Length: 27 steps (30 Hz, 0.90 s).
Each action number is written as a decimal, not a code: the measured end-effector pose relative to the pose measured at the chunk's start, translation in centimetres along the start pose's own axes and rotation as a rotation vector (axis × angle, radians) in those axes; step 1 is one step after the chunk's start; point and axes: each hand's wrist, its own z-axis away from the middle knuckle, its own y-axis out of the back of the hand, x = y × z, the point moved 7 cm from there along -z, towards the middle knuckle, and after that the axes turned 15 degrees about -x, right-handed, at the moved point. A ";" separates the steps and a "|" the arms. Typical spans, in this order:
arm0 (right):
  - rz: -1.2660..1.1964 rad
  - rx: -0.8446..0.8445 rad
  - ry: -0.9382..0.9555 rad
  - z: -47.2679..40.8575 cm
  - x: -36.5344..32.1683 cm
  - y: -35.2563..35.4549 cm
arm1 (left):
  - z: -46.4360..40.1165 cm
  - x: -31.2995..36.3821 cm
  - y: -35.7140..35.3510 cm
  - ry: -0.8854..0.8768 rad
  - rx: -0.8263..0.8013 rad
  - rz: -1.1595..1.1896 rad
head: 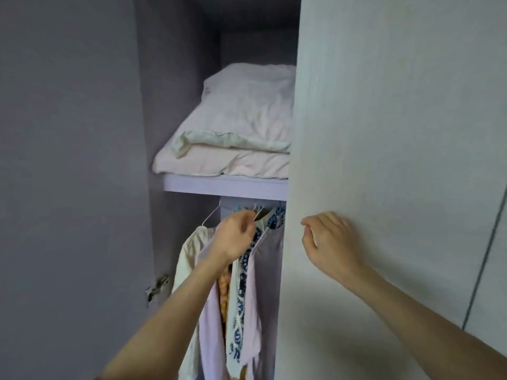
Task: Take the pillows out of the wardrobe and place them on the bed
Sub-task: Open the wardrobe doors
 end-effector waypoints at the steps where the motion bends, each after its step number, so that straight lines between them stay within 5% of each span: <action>1: 0.068 0.021 -0.002 -0.2 1.2 0.8 | -1.8 1.0 -0.9 -0.018 -0.030 0.035; 7: 0.314 -0.089 -0.156 -2.7 5.4 1.9 | -7.9 8.0 -2.3 -0.170 -0.122 0.477; 15: 0.119 -0.204 -0.250 -1.1 5.3 2.1 | -7.5 9.5 -1.5 -0.173 -0.193 0.588; 27: -0.385 0.117 -0.345 12.6 -1.4 7.7 | 6.8 16.0 -1.2 -0.664 -0.484 0.722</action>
